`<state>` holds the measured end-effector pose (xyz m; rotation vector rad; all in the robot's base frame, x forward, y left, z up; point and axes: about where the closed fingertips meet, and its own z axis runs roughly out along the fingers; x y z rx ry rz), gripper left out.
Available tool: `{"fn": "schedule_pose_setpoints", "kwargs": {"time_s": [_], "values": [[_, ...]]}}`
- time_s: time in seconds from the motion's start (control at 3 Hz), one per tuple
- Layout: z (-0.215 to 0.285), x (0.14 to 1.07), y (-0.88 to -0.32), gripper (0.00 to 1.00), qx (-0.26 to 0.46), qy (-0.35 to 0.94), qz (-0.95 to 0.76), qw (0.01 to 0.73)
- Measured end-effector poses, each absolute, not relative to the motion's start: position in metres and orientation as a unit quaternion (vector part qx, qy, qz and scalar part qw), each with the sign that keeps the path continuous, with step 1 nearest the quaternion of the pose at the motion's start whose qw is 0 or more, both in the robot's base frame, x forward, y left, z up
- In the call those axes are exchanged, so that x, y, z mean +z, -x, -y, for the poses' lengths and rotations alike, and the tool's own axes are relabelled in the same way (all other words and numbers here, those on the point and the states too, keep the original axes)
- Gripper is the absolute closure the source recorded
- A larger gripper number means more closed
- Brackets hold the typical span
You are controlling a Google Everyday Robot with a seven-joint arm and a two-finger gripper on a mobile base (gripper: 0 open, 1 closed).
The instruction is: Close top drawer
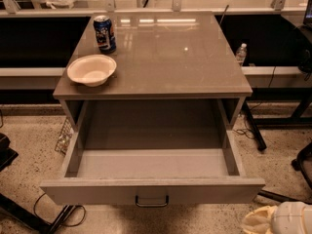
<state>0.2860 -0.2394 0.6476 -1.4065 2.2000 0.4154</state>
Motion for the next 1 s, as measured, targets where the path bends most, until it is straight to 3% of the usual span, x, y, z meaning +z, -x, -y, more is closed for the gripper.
{"fn": "schedule_pose_setpoints", "kwargs": {"time_s": [0.33, 1.0], "values": [[0.219, 0.645, -0.309, 1.0, 0.154, 0.538, -0.784, 0.268], [0.196, 0.65, -0.358, 1.0, 0.148, 0.557, -0.75, 0.325]]}}
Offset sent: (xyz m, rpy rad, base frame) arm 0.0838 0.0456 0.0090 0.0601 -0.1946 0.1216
